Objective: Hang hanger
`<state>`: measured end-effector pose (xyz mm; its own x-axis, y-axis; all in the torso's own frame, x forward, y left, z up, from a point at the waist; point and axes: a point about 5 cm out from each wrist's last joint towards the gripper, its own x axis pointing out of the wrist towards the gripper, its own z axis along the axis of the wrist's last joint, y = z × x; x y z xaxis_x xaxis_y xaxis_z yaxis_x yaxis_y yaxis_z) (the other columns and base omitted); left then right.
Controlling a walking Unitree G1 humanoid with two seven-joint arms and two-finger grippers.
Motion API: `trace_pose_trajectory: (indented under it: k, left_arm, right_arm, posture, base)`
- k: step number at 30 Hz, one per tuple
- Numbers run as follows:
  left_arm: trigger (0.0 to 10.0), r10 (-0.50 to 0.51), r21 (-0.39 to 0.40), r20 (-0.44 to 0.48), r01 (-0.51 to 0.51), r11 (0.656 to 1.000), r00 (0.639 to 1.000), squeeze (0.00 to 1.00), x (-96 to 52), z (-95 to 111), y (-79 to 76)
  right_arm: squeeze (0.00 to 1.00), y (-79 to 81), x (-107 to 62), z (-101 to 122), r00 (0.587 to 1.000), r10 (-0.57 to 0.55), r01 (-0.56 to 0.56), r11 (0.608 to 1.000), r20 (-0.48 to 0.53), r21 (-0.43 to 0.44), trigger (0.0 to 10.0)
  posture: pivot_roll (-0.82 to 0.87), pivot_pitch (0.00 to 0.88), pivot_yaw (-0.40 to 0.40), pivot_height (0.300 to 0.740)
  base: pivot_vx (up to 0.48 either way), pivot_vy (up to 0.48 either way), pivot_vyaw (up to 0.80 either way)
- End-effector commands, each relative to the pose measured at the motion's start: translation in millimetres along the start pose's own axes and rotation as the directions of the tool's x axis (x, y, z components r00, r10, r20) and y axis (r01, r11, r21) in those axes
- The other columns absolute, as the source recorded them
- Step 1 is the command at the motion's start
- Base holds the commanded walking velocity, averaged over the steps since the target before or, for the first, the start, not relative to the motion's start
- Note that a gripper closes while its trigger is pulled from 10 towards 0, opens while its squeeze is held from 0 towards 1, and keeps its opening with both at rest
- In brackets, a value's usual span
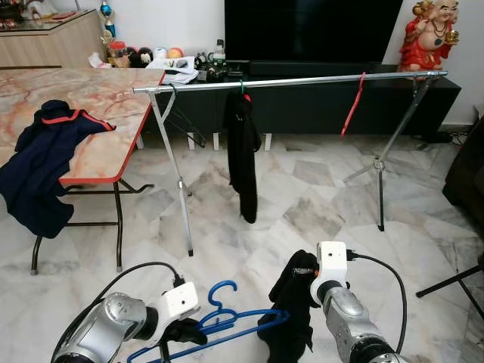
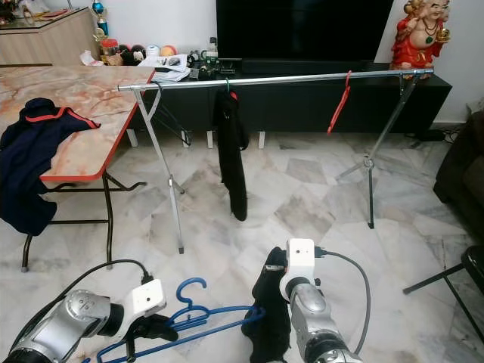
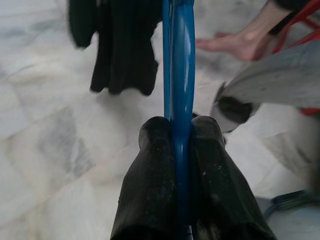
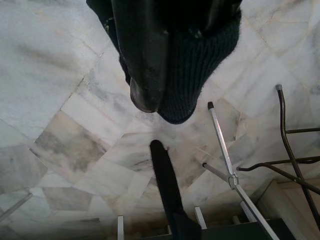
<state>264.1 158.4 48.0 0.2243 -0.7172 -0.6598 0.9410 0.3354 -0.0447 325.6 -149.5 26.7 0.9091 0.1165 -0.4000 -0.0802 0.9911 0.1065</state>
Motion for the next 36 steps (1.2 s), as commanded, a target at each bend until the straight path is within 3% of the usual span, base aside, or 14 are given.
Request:
trace_pose_trajectory:
  k: [1,8,10,16,18,36]
  left_arm:
    - [10.0,-0.035,0.001,0.015,0.035,0.999,0.999,0.0,1.6,5,-4.1]
    - [10.0,-0.04,0.019,0.038,0.039,0.999,0.998,0.0,-3.8,16,-2.0]
    - [10.0,0.0,0.022,0.098,-0.003,1.0,0.995,0.0,-4.9,27,2.3]
    - [10.0,0.031,-0.002,0.159,-0.031,1.0,0.987,0.0,-7.5,40,2.0]
    - [10.0,0.103,-0.018,0.178,-0.102,0.995,0.979,0.0,-8.2,45,6.1]
    - [10.0,0.129,-0.025,0.077,-0.127,0.992,0.989,0.0,-9.7,33,4.8]
  right_arm:
    - [0.0,4.0,2.2,7,1.0,0.01,-0.009,1.0,0.027,-0.011,10.0]
    - [0.0,4.3,1.6,4,1.0,0.006,-0.006,1.0,0.016,-0.006,10.0]
    - [0.0,4.7,0.8,1,1.0,0.005,-0.005,1.0,0.007,-0.004,10.0]
    - [0.0,4.9,0.1,-2,1.0,0.004,-0.004,1.0,-0.002,-0.002,10.0]
    - [0.0,5.3,-0.5,-4,1.0,0.004,-0.004,1.0,-0.008,0.0,10.0]
    - [0.0,2.3,-1.8,-7,1.0,-0.005,0.005,1.0,-0.017,0.006,10.0]
  posture:
    - [0.15,0.0,-0.015,0.74]
    - [0.15,0.0,-0.014,0.74]
    - [0.16,0.0,-0.014,0.74]
    - [0.16,0.0,-0.015,0.74]
    - [0.16,0.0,-0.015,0.74]
    - [0.16,0.0,-0.021,0.74]
  base:
    - [0.0,0.0,0.0]
    - [0.0,0.0,0.0]
    - [0.0,0.0,0.0]
    - [0.0,0.0,0.0]
    - [0.0,0.0,0.0]
    - [0.0,0.0,0.0]
